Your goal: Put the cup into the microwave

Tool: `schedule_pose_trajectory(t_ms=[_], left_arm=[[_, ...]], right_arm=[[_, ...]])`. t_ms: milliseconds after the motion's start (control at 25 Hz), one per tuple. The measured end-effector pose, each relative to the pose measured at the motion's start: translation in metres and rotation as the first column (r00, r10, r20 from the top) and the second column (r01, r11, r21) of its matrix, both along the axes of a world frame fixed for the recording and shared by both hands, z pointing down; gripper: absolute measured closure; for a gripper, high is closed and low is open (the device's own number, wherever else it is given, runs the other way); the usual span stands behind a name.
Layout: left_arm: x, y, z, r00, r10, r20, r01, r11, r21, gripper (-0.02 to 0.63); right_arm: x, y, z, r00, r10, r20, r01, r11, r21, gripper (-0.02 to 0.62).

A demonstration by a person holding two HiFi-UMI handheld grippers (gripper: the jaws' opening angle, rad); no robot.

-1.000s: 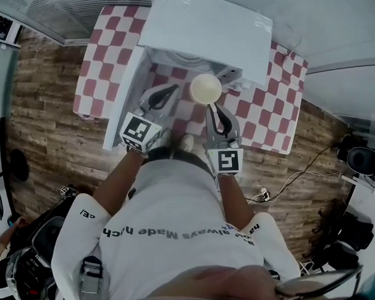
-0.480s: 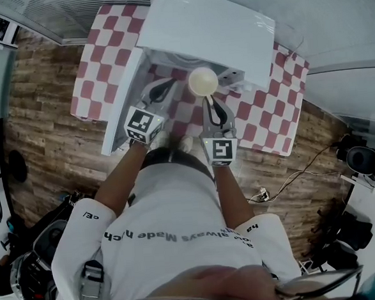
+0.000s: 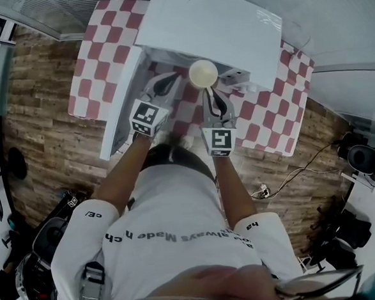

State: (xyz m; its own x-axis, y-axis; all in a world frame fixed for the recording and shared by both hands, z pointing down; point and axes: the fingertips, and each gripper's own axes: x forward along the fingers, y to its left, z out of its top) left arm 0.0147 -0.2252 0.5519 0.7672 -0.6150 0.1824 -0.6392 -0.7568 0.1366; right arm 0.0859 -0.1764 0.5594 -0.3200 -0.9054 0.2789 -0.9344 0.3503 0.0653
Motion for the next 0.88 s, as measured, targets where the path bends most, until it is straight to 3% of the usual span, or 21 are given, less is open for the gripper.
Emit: schedule_pose_trajectory(t_ms=[400, 880], left_arm=[[0.002, -0.032, 0.03, 0.999, -0.02, 0.031, 0.02, 1.0, -0.004, 0.603], [0.002, -0.06, 0.062, 0.998, -0.045, 0.05, 0.047, 0.998, -0.029, 0.603]], right_arm=[[-0.016, -0.021, 0.033, 0.999, -0.052, -0.008, 0.052, 0.999, -0.016, 0.555], [0.002, -0.059, 0.062, 1.0, -0.001, 0.018, 0.001, 1.0, -0.029, 0.554]])
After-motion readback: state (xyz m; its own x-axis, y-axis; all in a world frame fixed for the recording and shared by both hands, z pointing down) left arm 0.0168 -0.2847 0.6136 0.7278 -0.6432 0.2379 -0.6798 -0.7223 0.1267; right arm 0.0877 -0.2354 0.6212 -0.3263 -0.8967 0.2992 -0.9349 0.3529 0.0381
